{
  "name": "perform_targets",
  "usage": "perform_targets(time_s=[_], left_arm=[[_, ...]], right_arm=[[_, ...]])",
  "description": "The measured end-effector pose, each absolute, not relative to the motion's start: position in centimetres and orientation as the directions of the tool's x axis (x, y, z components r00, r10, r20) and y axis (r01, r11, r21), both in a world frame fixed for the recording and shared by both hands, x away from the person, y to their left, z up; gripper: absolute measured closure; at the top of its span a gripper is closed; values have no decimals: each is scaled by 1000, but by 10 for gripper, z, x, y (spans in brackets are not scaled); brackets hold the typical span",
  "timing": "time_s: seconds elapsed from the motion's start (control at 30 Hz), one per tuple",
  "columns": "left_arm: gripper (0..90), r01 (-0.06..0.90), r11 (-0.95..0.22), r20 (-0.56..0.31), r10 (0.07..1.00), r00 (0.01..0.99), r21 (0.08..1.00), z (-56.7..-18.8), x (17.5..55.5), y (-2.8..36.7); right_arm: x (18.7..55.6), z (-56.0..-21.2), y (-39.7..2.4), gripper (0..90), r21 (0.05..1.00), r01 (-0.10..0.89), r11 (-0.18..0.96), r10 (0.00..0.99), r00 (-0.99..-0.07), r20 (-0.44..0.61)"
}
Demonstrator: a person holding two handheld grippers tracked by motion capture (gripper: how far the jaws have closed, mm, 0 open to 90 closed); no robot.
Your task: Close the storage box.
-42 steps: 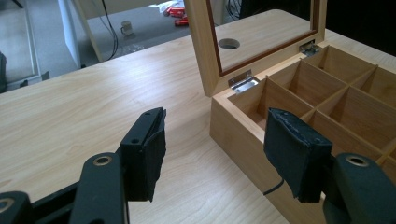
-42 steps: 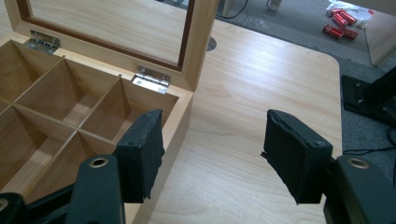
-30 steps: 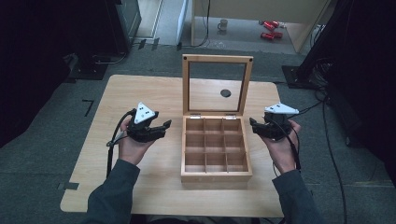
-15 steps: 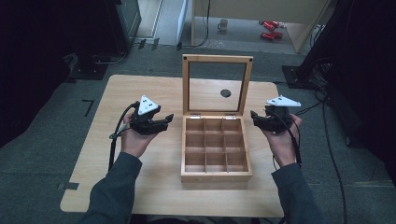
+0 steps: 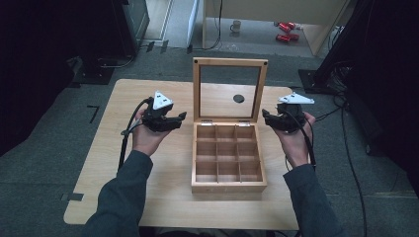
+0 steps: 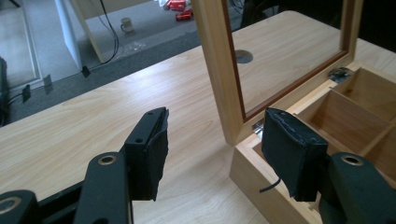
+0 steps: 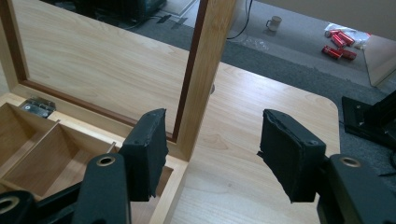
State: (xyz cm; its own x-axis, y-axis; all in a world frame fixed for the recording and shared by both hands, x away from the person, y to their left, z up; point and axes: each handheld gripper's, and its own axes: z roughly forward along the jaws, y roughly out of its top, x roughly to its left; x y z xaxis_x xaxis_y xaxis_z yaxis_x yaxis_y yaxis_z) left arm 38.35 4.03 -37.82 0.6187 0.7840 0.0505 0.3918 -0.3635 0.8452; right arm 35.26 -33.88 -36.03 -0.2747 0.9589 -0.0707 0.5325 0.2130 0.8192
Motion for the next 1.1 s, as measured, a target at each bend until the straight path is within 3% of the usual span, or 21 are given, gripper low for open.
perform_targets(time_s=[0.87, 1.03, 1.1], left_arm=[[433, 480, -365, 4, 798, 602, 798, -370, 447, -1], [457, 496, -347, -32, 794, 607, 796, -371, 454, -10], [464, 509, -304, -85, 791, 606, 805, -372, 457, -11]], right_arm=[[416, -356, -322, 415, 813, 544, 206, 956, -291, -48], [431, -356, -317, 413, 800, 560, 216, 949, -313, -37], [434, -356, -316, 416, 799, 563, 212, 946, -324, -23]])
